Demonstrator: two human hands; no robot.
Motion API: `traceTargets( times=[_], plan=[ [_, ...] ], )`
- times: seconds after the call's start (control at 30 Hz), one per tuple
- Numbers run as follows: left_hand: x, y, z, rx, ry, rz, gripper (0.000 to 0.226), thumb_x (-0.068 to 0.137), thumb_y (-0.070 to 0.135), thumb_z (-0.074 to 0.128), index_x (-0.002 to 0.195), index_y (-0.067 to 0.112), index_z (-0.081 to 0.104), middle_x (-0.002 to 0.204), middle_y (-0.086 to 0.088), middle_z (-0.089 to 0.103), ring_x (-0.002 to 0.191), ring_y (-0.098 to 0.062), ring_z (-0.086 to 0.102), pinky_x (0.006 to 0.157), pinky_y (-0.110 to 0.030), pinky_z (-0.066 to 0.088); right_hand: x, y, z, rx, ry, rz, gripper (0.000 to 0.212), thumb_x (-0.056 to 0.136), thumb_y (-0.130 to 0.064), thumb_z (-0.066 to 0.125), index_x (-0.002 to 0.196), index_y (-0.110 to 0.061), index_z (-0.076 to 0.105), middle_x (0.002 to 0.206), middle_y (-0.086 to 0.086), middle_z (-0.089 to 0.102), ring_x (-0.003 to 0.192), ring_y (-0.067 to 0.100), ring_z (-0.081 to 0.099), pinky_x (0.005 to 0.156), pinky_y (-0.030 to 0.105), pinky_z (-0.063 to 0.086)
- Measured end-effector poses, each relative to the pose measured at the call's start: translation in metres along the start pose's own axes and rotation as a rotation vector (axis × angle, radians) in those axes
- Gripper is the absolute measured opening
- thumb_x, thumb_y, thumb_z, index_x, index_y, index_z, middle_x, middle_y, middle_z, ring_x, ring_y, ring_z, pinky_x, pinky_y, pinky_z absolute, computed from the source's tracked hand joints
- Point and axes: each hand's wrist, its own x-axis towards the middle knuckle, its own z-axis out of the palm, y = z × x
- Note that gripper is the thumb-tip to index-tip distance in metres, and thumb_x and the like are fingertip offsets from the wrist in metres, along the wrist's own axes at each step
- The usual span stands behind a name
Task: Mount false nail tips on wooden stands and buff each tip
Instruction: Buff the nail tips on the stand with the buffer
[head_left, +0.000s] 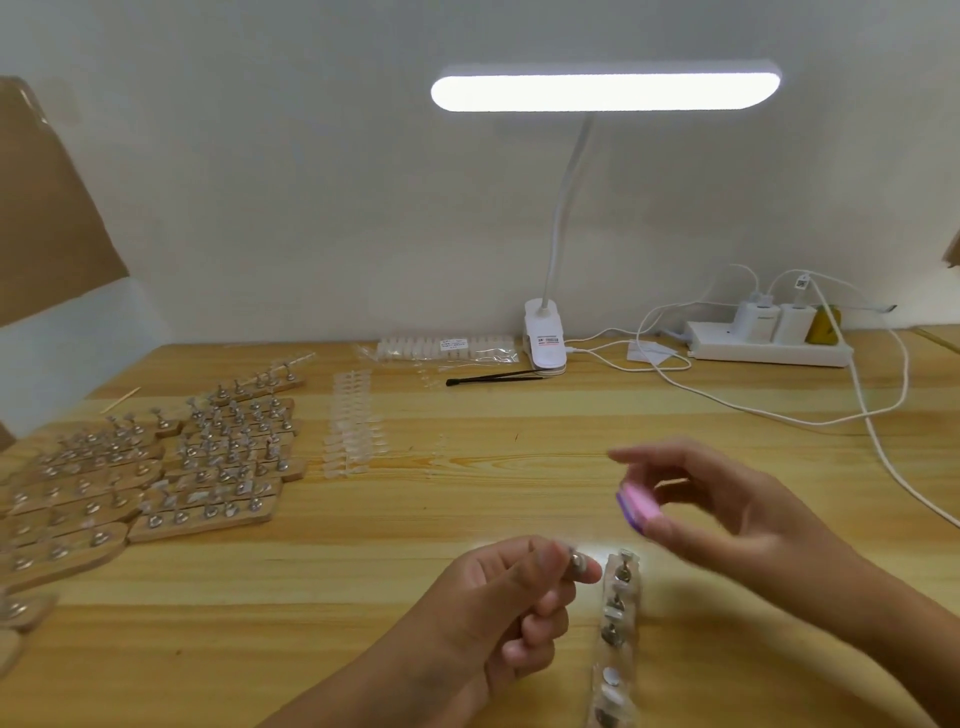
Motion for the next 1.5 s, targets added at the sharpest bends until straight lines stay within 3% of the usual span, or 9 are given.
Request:
traceTargets(
  times=[0.1, 0.27, 0.53, 0.63, 0.8, 0.97, 1.13, 1.3, 1.5],
  plan=[
    [0.0, -0.001, 0.0, 0.018, 0.005, 0.001, 0.049, 0.046, 0.053, 0.093, 0.072, 0.016, 0.076, 0.059, 0.007, 0.048, 0.046, -0.002, 0.038, 0.039, -0.011, 0.031, -0.006, -0.022, 0.018, -0.013, -0.116, -0.165, 0.04, 0.085, -0.039, 0.072, 0.122, -0.025, 0.067, 0.106, -0.003, 0.061, 0.099, 0.023, 0.063, 0.088, 0.028, 0.051],
    [0.0, -0.001, -0.001, -0.02, 0.03, 0.006, 0.045, 0.049, 0.05, 0.093, 0.073, 0.017, 0.076, 0.061, 0.006, 0.05, 0.047, -0.002, 0.04, 0.04, -0.011, 0.029, -0.011, -0.028, 0.02, -0.123, -0.11, -0.248, 0.04, 0.078, -0.04, 0.08, 0.115, -0.028, 0.068, 0.103, -0.009, 0.057, 0.093, 0.021, 0.061, 0.083, 0.026, 0.049],
    [-0.001, 0.001, -0.002, -0.051, 0.032, -0.014, 0.04, 0.057, 0.039, 0.092, 0.084, 0.013, 0.077, 0.066, 0.005, 0.05, 0.051, -0.002, 0.04, 0.043, -0.011, 0.03, -0.009, -0.029, 0.023, -0.324, -0.138, -0.371, 0.044, 0.078, -0.045, 0.079, 0.116, -0.027, 0.066, 0.132, -0.015, 0.057, 0.131, 0.019, 0.048, 0.102, 0.025, 0.041],
    [-0.002, 0.001, 0.0, -0.02, 0.021, -0.024, 0.036, 0.053, 0.041, 0.093, 0.072, 0.018, 0.074, 0.065, 0.006, 0.05, 0.05, -0.002, 0.04, 0.043, -0.011, 0.028, -0.009, -0.029, 0.025, -0.347, -0.132, -0.399, 0.044, 0.077, -0.042, 0.079, 0.113, -0.02, 0.068, 0.122, -0.014, 0.062, 0.127, 0.016, 0.052, 0.1, 0.025, 0.045],
    [-0.002, 0.001, 0.0, -0.005, 0.032, -0.029, 0.041, 0.049, 0.044, 0.095, 0.075, 0.018, 0.075, 0.064, 0.005, 0.049, 0.05, -0.002, 0.04, 0.043, -0.011, 0.028, -0.01, -0.028, 0.026, -0.372, -0.098, -0.407, 0.043, 0.077, -0.043, 0.079, 0.11, -0.017, 0.07, 0.117, -0.011, 0.064, 0.122, 0.014, 0.055, 0.097, 0.025, 0.046],
    [-0.002, 0.002, 0.001, -0.008, 0.069, -0.029, 0.029, 0.058, 0.037, 0.089, 0.074, 0.018, 0.075, 0.064, 0.005, 0.049, 0.05, -0.003, 0.038, 0.042, -0.012, 0.027, -0.01, -0.026, 0.03, -0.404, -0.06, -0.425, 0.043, 0.078, -0.044, 0.076, 0.11, -0.016, 0.07, 0.117, -0.009, 0.064, 0.12, 0.012, 0.055, 0.098, 0.024, 0.045],
    [-0.004, 0.004, 0.002, -0.033, 0.099, -0.022, 0.029, 0.065, 0.03, 0.08, 0.088, 0.012, 0.076, 0.065, 0.005, 0.046, 0.051, -0.003, 0.037, 0.043, -0.012, 0.026, -0.012, -0.021, 0.031, -0.394, -0.039, -0.432, 0.042, 0.079, -0.047, 0.076, 0.114, -0.025, 0.068, 0.128, -0.011, 0.057, 0.123, 0.018, 0.053, 0.099, 0.025, 0.043],
    [-0.004, 0.006, 0.001, 0.001, 0.037, -0.025, 0.034, 0.067, 0.03, 0.084, 0.093, 0.01, 0.078, 0.064, 0.007, 0.041, 0.05, -0.002, 0.035, 0.044, -0.011, 0.03, -0.011, -0.022, 0.026, -0.035, 0.198, -0.354, 0.041, 0.082, -0.049, 0.073, 0.118, -0.032, 0.064, 0.102, -0.007, 0.053, 0.086, 0.018, 0.053, 0.074, 0.029, 0.045],
    [-0.006, 0.004, 0.001, 0.015, -0.035, -0.057, 0.03, 0.068, 0.034, 0.087, 0.089, 0.014, 0.078, 0.064, 0.009, 0.043, 0.05, -0.001, 0.036, 0.046, -0.011, 0.03, -0.015, -0.021, 0.033, -0.119, 0.154, -0.354, 0.05, 0.084, -0.046, 0.07, 0.13, -0.035, 0.055, 0.111, -0.016, 0.059, 0.099, 0.016, 0.057, 0.086, 0.028, 0.046]
  ],
)
